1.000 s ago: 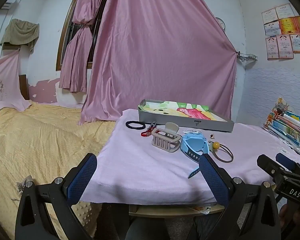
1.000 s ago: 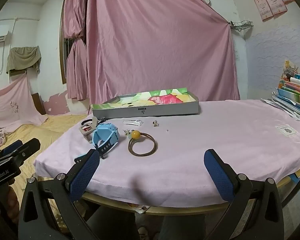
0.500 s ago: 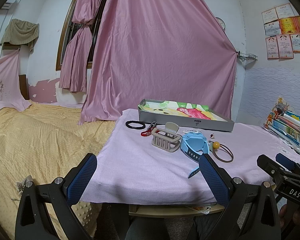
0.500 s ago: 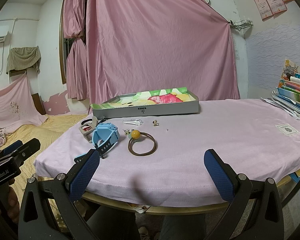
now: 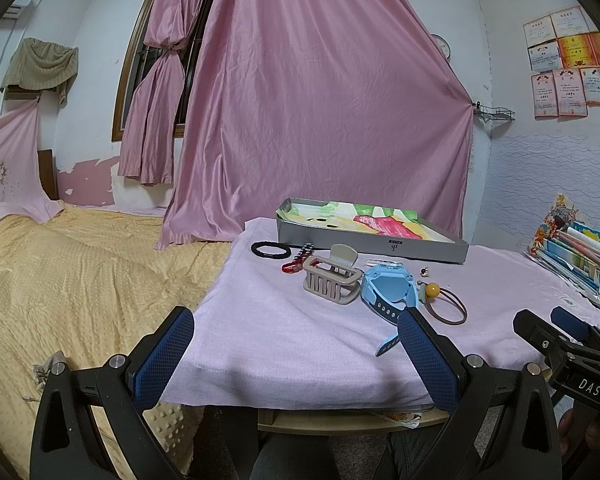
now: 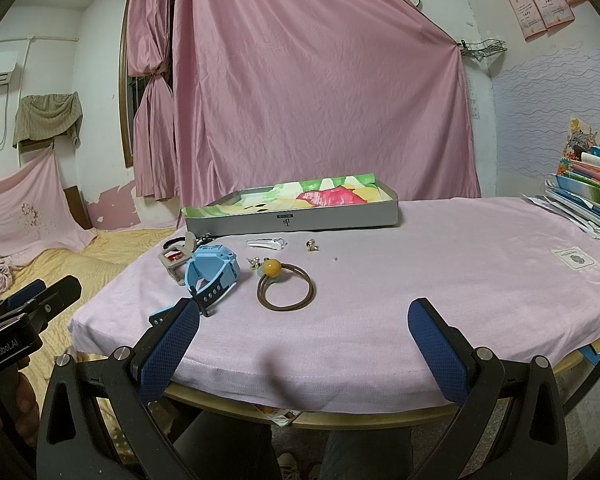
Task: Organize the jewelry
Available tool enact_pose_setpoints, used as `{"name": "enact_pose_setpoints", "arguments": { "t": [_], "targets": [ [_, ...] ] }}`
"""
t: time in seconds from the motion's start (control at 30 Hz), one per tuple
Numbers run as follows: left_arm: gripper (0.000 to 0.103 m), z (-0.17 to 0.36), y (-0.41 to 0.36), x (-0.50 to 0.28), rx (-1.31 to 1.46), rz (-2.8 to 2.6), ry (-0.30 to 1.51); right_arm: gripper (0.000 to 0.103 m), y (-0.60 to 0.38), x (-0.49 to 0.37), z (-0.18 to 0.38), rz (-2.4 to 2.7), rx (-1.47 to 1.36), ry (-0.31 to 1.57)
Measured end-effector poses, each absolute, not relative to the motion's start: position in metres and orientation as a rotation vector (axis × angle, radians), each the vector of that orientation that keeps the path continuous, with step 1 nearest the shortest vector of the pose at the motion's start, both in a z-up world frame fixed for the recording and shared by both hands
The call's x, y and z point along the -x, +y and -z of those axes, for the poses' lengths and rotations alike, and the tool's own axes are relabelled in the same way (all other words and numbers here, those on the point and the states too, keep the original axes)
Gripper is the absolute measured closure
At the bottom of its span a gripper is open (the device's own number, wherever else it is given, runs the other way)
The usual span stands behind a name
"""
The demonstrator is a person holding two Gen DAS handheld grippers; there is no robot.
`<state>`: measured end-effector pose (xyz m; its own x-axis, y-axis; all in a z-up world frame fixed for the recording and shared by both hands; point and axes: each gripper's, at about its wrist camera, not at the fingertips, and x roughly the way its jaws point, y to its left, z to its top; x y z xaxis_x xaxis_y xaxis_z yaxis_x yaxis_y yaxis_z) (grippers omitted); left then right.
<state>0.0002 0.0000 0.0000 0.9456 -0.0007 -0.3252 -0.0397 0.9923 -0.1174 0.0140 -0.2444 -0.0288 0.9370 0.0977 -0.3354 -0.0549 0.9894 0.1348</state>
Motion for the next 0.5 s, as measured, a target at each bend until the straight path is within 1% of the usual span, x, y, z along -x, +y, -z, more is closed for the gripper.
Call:
{"name": "enact_pose_setpoints", "arguments": {
  "t": [0.5],
  "targets": [
    [0.001,0.0000,0.0001,0.0000,0.123,-0.020,0.330,0.001,-0.2452,-0.0144,0.0281,-0.078,-0.126,0.349]
  ]
}}
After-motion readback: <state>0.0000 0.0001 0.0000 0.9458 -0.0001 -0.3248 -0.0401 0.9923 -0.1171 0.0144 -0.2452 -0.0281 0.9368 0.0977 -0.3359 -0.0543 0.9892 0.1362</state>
